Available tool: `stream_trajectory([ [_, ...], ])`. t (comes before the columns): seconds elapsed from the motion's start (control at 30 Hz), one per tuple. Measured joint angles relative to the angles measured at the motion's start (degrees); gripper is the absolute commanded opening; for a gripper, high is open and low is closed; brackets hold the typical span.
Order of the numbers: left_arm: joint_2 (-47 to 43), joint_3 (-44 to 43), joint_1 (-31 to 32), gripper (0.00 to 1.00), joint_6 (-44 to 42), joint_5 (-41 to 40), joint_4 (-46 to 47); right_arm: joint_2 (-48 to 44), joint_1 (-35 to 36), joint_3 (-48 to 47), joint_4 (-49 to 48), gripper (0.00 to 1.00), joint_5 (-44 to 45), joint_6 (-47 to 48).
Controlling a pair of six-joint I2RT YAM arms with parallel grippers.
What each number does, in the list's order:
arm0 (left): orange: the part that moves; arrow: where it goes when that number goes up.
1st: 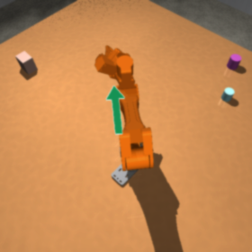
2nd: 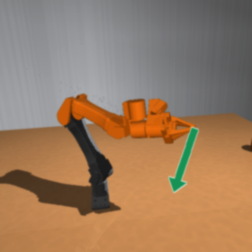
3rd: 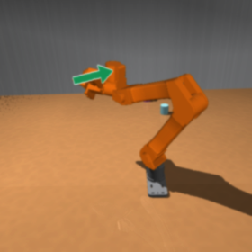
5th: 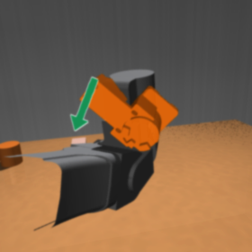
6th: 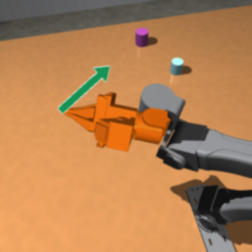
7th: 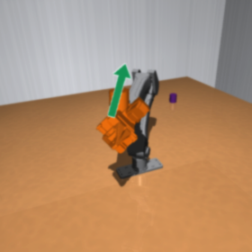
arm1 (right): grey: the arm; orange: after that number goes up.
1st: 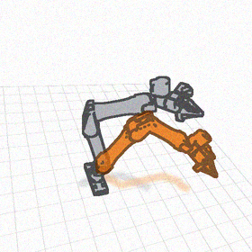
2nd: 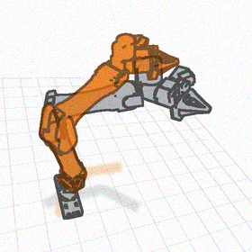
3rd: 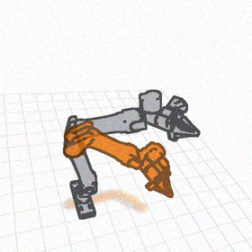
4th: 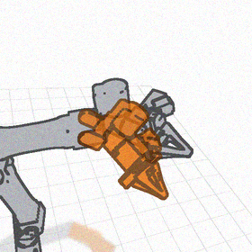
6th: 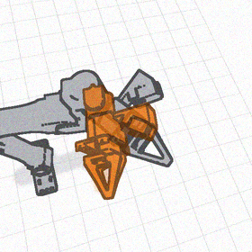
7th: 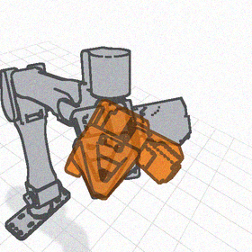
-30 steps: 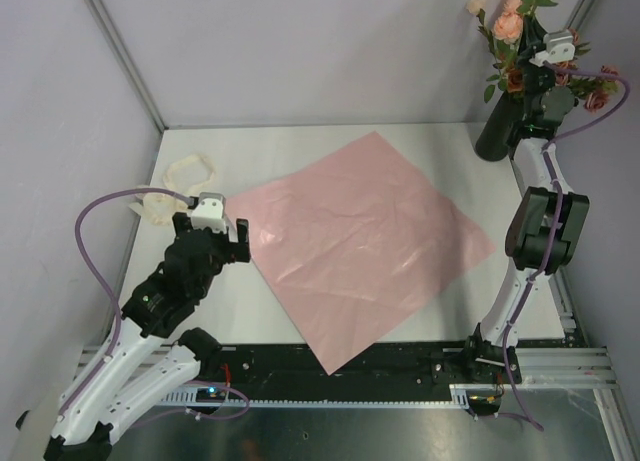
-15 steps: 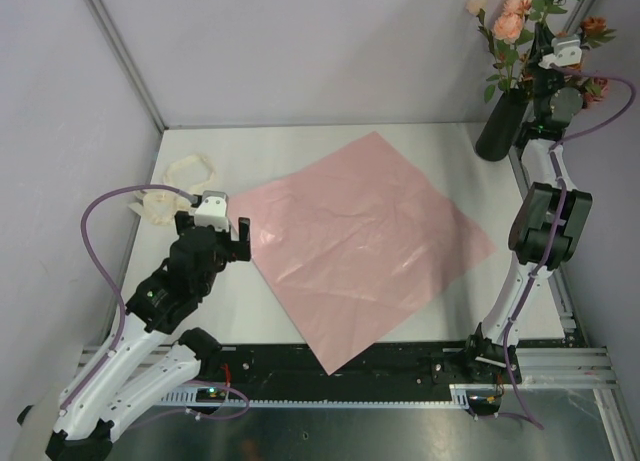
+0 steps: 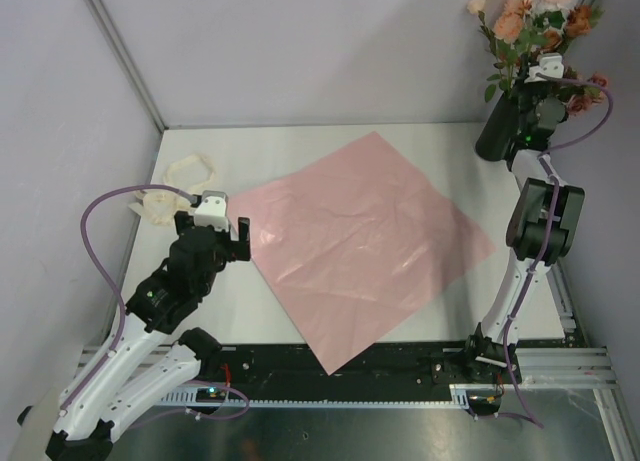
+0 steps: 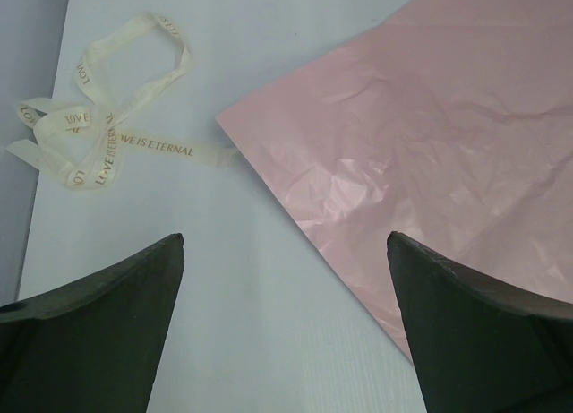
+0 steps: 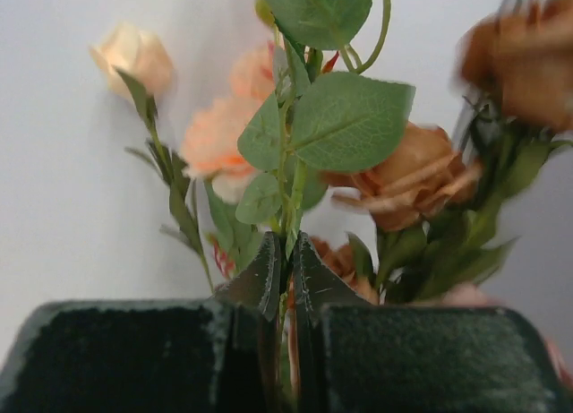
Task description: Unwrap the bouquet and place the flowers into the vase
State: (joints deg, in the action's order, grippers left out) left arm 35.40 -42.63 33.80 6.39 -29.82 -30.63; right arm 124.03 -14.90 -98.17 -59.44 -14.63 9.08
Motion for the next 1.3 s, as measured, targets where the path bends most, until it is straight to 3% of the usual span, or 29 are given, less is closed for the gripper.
stream_trajectory([
  [0.3, -0.31, 0.00, -0.22, 1.00, 0.02, 0.28, 0.00, 1.36, 1.03, 3.28, 4.26, 0.08, 6.29, -0.42],
  [0.37, -0.35, 0.00, -0.20, 1.00, 0.02, 0.46, 0.00, 1.44, 1.18, 4.31, 5.22, 0.15, 7.13, -0.66],
  [0.5, -0.83, 0.00, -0.22, 0.99, 0.02, 0.48, 0.00, 1.44, 1.68, 5.16, 7.23, 0.41, 9.07, -1.40],
  [0.63, -1.29, 0.00, -0.24, 1.00, 0.02, 0.50, 0.00, -0.13, 2.89, 7.56, 9.20, 0.58, 11.54, -1.57],
  [1.0, -1.95, 0.00, -0.24, 1.00, 0.04, 1.68, 0.02, -15.67, 6.84, 17.49, 17.64, 0.73, 17.33, -4.57],
  [1.1, -1.99, 0.00, -0.24, 1.00, 0.07, 2.21, 0.00, -20.26, 7.91, 18.71, 23.47, 0.95, 17.81, -7.78],
  [1.3, -1.99, -0.04, -0.24, 1.00, 0.66, 5.88, 0.00, -30.99, 10.51, 23.56, 40.28, 0.99, 14.99, -13.49],
])
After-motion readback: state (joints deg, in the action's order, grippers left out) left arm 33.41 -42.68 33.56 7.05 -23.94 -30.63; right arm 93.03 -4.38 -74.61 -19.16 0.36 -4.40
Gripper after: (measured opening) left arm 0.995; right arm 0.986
